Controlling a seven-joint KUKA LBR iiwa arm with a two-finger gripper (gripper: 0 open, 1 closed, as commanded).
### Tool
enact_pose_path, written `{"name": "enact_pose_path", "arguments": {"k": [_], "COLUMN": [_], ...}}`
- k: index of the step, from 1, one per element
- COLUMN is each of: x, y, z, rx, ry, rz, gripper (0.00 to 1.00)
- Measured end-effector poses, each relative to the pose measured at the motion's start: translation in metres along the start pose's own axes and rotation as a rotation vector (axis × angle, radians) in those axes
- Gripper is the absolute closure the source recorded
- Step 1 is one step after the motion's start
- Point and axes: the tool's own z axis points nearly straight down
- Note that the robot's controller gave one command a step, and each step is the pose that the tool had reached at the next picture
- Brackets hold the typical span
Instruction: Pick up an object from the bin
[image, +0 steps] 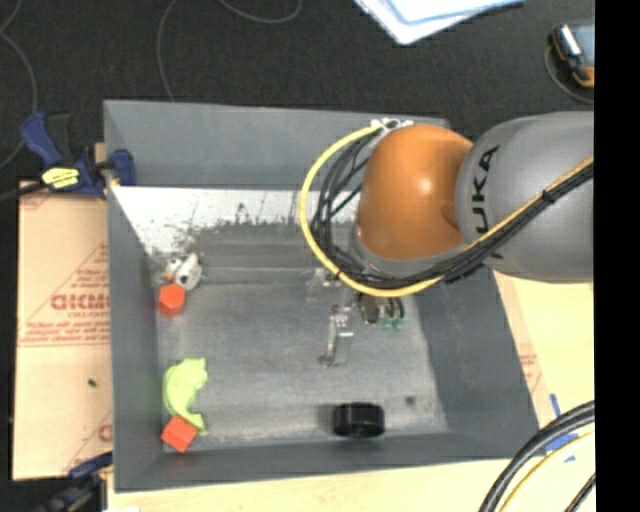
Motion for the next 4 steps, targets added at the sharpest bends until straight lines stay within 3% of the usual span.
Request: {"name": "enact_pose_path", "arguments": {"k": [1, 2, 3, 4], "x": [-0.002, 0.034, 0.070, 0.061], "y": [0.000, -0.014, -0.029, -0.080], "z": [-0.005, 0.037, 0.057, 0.087], "rx": [-0.001, 0.001, 0.001, 0.003], "ry": [-0.008, 0.003, -0.005, 0.007], "rz": [0.002, -0.047, -0.062, 0.003], "gripper": [0.00, 0.00, 0.00, 0.00]}}
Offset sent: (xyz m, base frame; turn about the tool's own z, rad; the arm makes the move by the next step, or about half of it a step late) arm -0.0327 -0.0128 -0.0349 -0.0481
